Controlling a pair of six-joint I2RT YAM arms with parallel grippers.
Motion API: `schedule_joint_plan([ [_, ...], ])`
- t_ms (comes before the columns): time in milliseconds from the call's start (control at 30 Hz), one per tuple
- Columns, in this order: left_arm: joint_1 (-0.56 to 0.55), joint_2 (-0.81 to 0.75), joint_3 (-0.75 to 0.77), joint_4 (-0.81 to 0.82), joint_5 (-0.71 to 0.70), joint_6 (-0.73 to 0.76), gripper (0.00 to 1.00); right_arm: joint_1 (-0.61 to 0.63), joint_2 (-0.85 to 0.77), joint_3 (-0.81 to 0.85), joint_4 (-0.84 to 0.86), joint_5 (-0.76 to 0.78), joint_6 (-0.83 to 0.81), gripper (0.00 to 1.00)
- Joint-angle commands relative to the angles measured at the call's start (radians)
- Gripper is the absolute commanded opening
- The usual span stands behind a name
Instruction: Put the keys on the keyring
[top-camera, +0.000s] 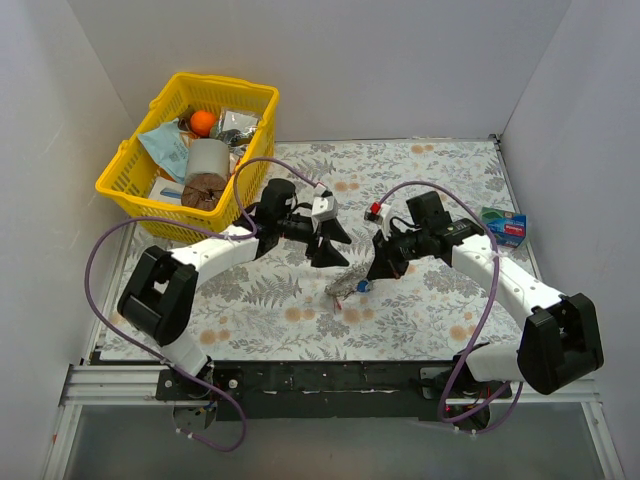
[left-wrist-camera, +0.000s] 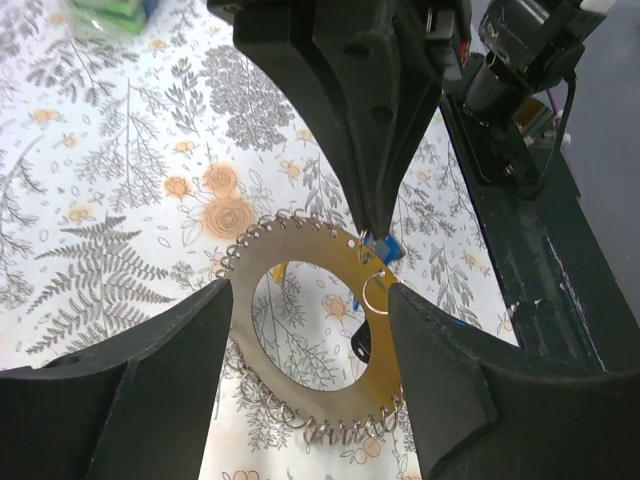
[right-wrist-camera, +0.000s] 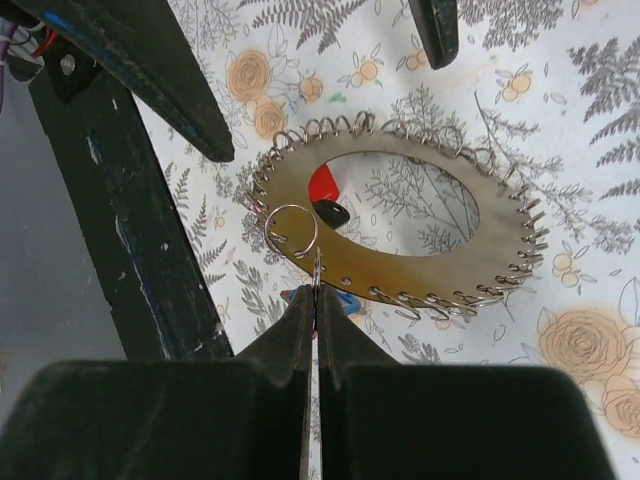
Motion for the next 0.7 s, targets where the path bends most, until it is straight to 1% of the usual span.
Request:
schedule_joint_plan([
  [0,-0.017,0.01,0.019,-0.079,0.007,0.078,0.63,0.004,-0.008,0.04,-0.097,0.02,0.0,0.01],
  [200,-0.04,0.052,0.034,-0.079,0.071,0.104,0.6,0.005,0.004,0.016,-0.137,0.016,-0.006,0.01],
  [367,-0.073,0.108,0.054,-0.076,0.11,0.119,0.57,0.008,0.044,0.016,-0.167,0.009,-0.047,0.01],
  [500,-0.089,0.145,0.065,-0.059,0.136,0.113,0.51,0.018,0.068,0.022,-0.174,0.002,-0.056,0.01],
  [600,-0.1,0.166,0.068,-0.056,0.151,0.115,0.43,0.018,0.084,0.026,-0.183,0.009,-0.061,0.01],
  [667,-0.108,0.172,0.067,-0.051,0.16,0.115,0.43,0.019,0.088,0.028,-0.183,0.005,-0.059,0.01],
])
